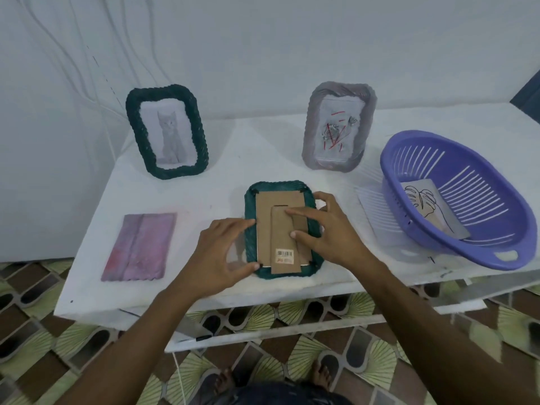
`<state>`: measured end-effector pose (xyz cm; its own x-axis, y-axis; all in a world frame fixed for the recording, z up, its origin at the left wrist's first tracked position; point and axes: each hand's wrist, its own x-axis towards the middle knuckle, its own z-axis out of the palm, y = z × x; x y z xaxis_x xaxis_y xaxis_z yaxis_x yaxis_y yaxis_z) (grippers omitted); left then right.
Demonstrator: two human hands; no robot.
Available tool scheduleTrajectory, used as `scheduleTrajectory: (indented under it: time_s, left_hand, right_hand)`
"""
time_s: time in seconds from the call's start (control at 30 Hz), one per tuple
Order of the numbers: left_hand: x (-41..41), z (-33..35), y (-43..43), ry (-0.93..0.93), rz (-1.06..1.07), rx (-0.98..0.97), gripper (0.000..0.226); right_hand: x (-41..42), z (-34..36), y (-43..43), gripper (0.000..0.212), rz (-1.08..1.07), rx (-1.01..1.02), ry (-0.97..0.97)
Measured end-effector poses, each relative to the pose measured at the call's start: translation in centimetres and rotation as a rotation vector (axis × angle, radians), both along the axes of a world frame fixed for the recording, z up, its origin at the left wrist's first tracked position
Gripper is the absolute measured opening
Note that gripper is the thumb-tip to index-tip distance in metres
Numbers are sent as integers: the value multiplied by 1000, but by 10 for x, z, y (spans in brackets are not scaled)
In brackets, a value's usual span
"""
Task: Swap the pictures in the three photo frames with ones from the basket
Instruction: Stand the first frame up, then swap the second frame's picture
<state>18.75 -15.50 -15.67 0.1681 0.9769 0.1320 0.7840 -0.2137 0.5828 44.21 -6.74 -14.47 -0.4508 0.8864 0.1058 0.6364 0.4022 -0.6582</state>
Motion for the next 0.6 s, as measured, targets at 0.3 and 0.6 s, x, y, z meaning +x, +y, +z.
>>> scheduleTrajectory:
  time_s: [0.3, 0.6]
  left_hand:
    - [-5, -4, -4, 127, 10, 32, 79]
    - [-5, 7, 71, -241, 264, -88, 51]
  right_hand:
    - [2, -11, -3, 48, -19, 60, -266]
    - [-1, -8, 49, 30, -116, 7, 82]
